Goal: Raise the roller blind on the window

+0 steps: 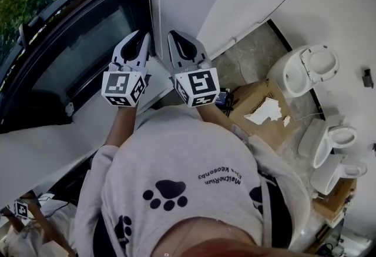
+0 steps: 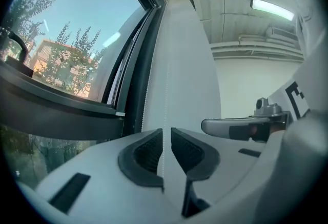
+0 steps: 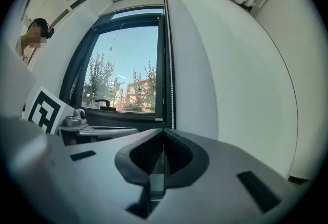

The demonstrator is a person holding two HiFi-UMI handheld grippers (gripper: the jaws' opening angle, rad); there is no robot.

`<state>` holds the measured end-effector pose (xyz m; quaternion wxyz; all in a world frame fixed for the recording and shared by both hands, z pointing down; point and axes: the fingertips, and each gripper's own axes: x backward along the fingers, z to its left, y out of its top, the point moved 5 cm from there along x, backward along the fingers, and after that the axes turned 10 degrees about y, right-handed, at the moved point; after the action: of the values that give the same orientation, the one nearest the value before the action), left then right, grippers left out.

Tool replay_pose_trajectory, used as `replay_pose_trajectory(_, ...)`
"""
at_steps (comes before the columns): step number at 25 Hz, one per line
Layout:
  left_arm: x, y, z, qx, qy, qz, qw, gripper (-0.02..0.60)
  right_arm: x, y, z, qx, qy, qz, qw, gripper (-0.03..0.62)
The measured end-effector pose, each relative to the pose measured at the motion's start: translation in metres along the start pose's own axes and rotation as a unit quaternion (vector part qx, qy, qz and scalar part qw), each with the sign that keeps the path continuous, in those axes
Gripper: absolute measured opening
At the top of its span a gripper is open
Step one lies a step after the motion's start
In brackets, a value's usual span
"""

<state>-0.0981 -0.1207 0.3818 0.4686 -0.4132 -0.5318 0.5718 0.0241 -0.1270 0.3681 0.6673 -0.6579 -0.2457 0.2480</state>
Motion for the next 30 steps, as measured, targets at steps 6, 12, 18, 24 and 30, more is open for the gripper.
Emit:
replay_pose_trajectory(6, 0.023, 0.016, -0.015, -0.034, 0.036, -0.013, 0.9987, 0.013, 0.013, 0.013, 0.007, 0.031, 0.002, -0.015, 0.999, 0.01)
replay_pose_trajectory(12, 0.042, 0.014, -0.021, -0.019, 0.068, 0.002, 0.9975, 0.008, 0.033, 0.016, 0.008, 0.029, 0.0, -0.021, 0.999, 0.009)
replay_pose_trajectory(18, 0.059, 0.014, -0.033, -0.011, 0.085, -0.003, 0.9963, 0.008, 0.055, 0.015, 0.011, 0.042, -0.006, -0.02, 0.999, 0.008)
replay_pose_trajectory(24, 0.065, 0.016, -0.037, -0.014, 0.085, -0.007, 0.9962, 0.008, 0.059, 0.014, 0.012, 0.028, 0.008, -0.028, 0.999, 0.008)
replay_pose_trajectory(30, 0.07, 0.013, -0.045, -0.017, 0.079, -0.007, 0.9967, 0.008, 0.058, 0.013, 0.018, 0.035, 0.023, -0.023, 0.999, 0.008)
